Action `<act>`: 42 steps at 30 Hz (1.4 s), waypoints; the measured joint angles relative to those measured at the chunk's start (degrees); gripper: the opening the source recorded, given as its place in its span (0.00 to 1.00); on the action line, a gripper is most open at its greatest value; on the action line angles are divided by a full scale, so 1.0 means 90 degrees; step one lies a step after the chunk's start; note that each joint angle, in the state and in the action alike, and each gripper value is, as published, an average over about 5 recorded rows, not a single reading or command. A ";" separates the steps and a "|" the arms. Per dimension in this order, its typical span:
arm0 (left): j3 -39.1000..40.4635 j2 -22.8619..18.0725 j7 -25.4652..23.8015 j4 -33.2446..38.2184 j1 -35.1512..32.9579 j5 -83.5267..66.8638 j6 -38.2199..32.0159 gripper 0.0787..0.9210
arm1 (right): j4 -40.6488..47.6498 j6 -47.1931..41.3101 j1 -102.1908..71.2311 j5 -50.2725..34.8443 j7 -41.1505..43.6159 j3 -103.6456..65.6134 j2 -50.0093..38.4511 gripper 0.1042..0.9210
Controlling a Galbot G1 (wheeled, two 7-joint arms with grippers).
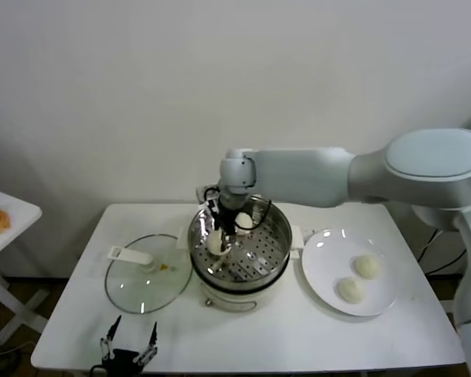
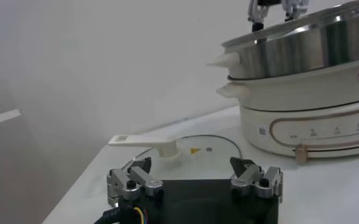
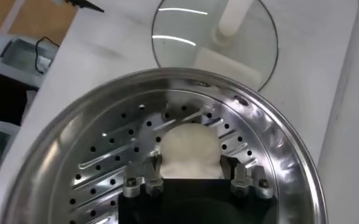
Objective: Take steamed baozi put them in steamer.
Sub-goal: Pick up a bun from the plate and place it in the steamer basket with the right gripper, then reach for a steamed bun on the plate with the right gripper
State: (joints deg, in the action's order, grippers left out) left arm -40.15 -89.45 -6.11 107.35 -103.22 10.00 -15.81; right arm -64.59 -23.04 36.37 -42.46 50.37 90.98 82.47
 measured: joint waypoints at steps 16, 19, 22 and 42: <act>-0.0044 0.0014 -0.0002 0.0116 -0.0109 0.0024 0.0021 0.88 | -0.0312 0.0319 0.0649 -0.0344 0.0426 0.0055 -0.0509 0.88; -0.0058 0.0014 -0.0003 0.0132 -0.0141 0.0039 0.0013 0.88 | -0.0551 0.0464 0.1010 -0.0422 0.0652 0.0222 -0.0888 0.88; -0.0063 0.0013 -0.0003 0.0142 -0.0149 0.0045 0.0012 0.88 | -0.0813 0.0644 0.1375 -0.0413 0.0888 0.0429 -0.1352 0.88; -0.0019 -0.0102 -0.0005 0.0062 -0.0099 0.0133 0.0029 0.88 | -0.2131 0.1204 0.1466 0.1609 0.1221 0.1230 -0.4513 0.88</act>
State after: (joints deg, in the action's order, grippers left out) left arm -40.33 -90.37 -6.15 107.91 -104.12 11.20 -15.55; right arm -83.77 -12.21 49.57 -27.97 61.36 102.05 41.85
